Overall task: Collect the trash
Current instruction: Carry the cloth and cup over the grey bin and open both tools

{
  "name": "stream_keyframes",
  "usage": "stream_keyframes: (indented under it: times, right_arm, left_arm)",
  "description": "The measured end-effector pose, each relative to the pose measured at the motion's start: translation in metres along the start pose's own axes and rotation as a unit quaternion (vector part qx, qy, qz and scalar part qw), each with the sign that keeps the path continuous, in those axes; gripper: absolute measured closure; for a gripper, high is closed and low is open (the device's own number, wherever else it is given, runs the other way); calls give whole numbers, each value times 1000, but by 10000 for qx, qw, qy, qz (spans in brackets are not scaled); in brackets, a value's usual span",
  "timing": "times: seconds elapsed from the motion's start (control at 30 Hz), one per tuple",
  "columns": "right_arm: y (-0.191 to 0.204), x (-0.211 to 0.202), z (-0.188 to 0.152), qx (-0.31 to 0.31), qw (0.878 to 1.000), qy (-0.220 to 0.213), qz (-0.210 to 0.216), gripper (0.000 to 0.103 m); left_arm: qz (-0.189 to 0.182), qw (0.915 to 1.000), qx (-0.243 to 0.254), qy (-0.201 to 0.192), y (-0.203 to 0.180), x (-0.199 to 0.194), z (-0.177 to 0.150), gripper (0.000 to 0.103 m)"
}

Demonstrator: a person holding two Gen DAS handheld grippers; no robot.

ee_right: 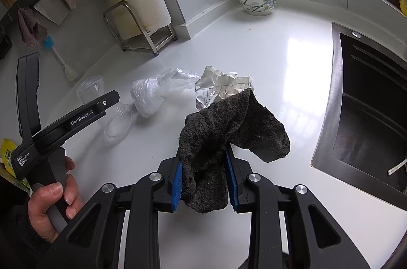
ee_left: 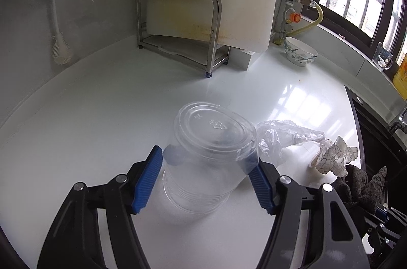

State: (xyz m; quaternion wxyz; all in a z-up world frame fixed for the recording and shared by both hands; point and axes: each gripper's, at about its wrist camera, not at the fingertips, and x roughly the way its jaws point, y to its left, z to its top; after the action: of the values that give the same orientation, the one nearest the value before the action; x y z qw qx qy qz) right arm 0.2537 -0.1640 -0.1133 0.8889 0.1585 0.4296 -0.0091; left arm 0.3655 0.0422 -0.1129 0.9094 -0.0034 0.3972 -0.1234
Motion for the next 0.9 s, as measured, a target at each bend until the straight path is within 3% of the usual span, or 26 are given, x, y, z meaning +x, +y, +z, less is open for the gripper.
stream_keyframes:
  times: [0.43, 0.9]
  right_arm:
    - [21, -54, -6, -356, 9988, -210, 260, 75]
    - [10, -106, -58, -702, 9958, 40, 583, 75]
  left_arm:
    - [126, 9999, -1, -113, 2, -66, -18, 38]
    - [502, 9986, -153, -113, -10, -151, -69, 38]
